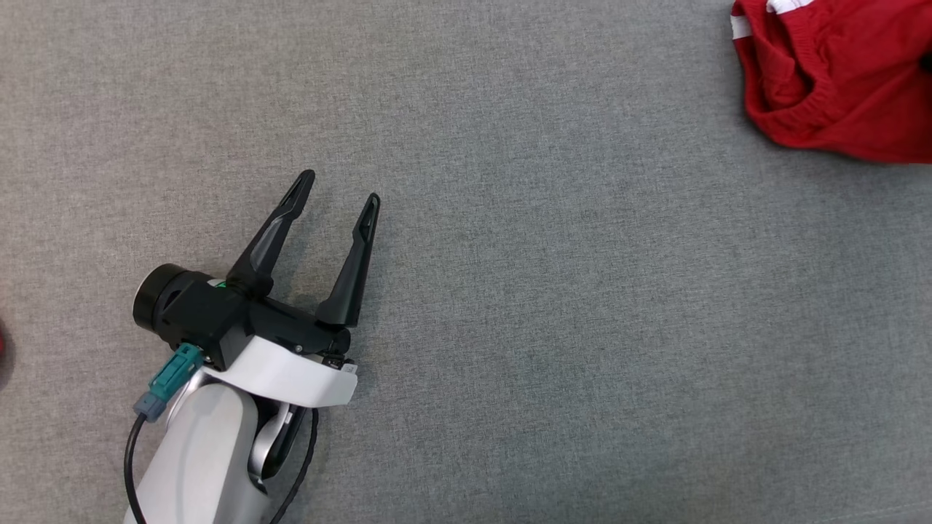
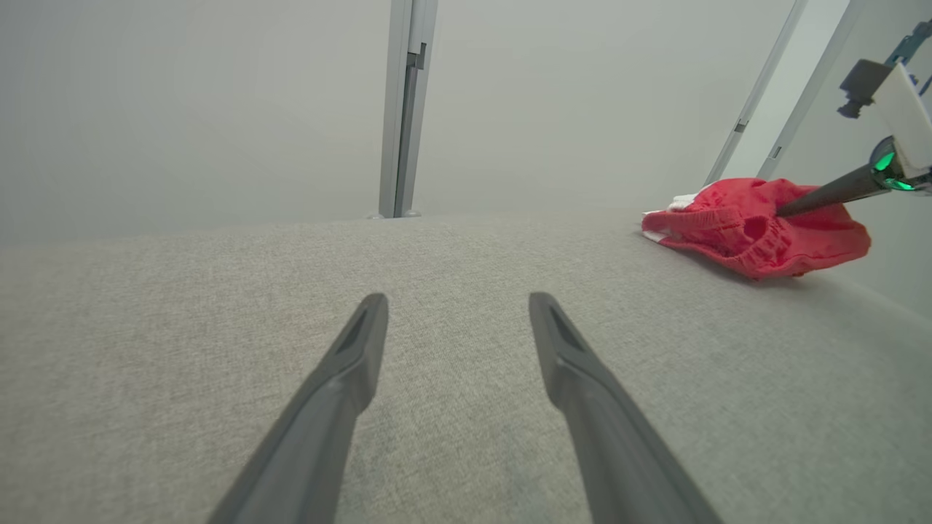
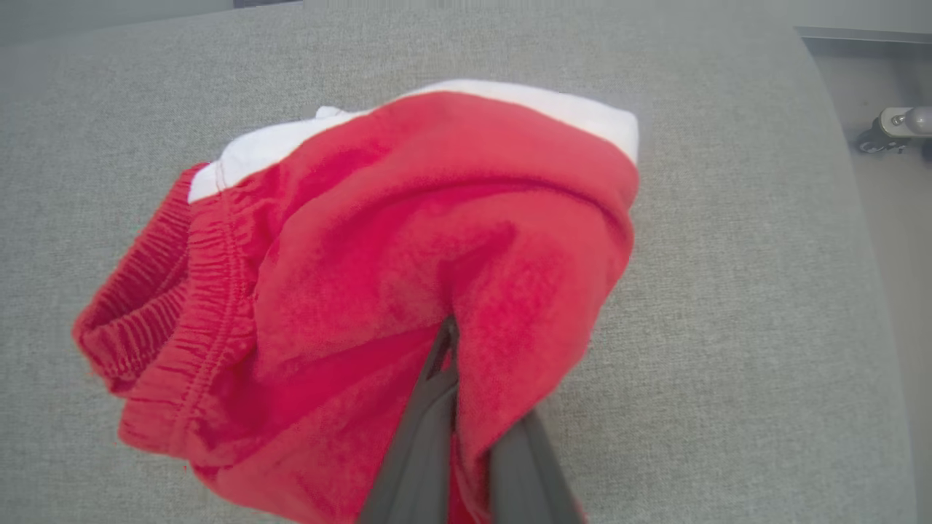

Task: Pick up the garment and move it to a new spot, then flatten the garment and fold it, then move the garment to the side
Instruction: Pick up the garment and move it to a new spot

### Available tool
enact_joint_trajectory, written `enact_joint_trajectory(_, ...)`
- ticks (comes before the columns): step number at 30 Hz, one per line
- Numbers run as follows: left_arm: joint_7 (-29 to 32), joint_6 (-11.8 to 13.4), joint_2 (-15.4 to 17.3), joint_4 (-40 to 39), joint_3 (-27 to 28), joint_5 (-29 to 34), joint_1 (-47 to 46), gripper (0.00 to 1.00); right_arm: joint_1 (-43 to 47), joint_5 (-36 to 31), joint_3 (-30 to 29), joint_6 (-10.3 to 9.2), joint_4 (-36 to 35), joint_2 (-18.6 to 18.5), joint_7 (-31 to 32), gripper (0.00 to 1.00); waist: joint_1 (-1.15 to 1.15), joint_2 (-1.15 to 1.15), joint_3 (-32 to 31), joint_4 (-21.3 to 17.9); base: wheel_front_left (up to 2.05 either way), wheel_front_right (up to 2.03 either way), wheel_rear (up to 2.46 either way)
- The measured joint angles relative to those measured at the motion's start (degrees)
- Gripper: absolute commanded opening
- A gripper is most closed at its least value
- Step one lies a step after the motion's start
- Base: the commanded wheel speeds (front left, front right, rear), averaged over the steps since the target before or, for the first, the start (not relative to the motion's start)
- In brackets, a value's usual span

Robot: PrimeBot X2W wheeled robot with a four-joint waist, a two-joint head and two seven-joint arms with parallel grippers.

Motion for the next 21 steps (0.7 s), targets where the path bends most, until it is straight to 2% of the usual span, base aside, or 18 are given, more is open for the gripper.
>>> enact_joint_trajectory(1,0.0,0.0,0.0,0.1,0.0,0.0,0.0,1.00,-0.2,0.0,0.0,0.00,0.4,0.3,-0.1,1.00,0.00,0.00,-0.1,0.0,0.00,0.00,0.00)
enact_joint_trajectory(12,0.0,0.0,-0.4,1.1,0.9,-0.5,1.6,1.00,-0.1,-3.5,4.0,0.01,2.0,2.5,-0.5,1.00,0.00,0.00,-4.9,-1.2,0.00,0.00,0.00)
enact_joint_trajectory(17,0.0,0.0,-1.0,1.6,1.6,-0.6,4.3,1.00,0.7,-7.0,6.5,0.01,0.7,0.5,-1.5,1.00,0.00,0.00,-9.2,-2.2,0.00,0.00,0.00)
enact_joint_trajectory(21,0.0,0.0,-1.4,1.7,2.6,-0.8,6.7,1.00,1.5,-7.6,7.1,0.00,-3.1,-0.9,-4.2,1.00,0.00,0.00,-13.1,-3.0,0.00,0.00,0.00)
